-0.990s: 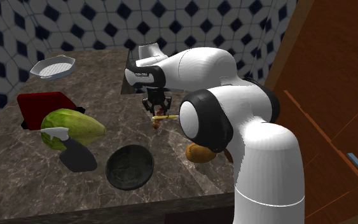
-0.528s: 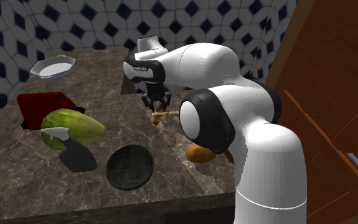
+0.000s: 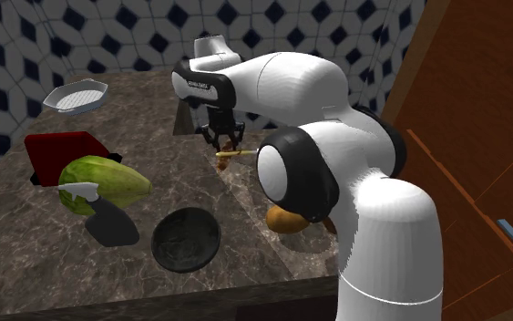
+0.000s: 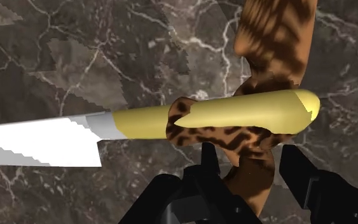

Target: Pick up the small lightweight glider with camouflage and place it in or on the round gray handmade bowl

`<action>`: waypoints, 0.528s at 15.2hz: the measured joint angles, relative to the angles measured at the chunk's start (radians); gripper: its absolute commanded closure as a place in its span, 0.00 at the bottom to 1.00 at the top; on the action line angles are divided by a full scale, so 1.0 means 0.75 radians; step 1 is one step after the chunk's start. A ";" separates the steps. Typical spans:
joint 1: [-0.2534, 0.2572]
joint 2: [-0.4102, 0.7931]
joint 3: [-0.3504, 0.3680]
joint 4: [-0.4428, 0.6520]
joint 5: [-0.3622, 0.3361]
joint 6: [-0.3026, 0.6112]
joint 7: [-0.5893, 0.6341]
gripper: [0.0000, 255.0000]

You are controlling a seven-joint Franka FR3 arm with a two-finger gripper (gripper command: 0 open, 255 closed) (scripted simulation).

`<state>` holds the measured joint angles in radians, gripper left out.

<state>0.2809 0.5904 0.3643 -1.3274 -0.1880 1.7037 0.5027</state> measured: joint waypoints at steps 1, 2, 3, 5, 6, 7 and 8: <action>-0.001 -0.007 0.001 0.004 0.002 -0.011 -0.002 1.00; 0.002 -0.007 0.002 0.025 0.003 -0.031 -0.001 1.00; 0.003 -0.007 0.002 0.044 0.003 -0.050 -0.005 1.00; 0.003 -0.015 0.003 0.067 0.006 -0.080 -0.007 1.00; 0.006 -0.012 0.003 0.088 0.006 -0.098 -0.009 1.00; 0.006 -0.019 0.004 0.094 0.008 -0.111 -0.009 1.00; 0.007 -0.020 0.005 0.111 0.008 -0.129 -0.011 1.00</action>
<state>0.2863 0.5751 0.3679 -1.2440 -0.1817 1.6069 0.4947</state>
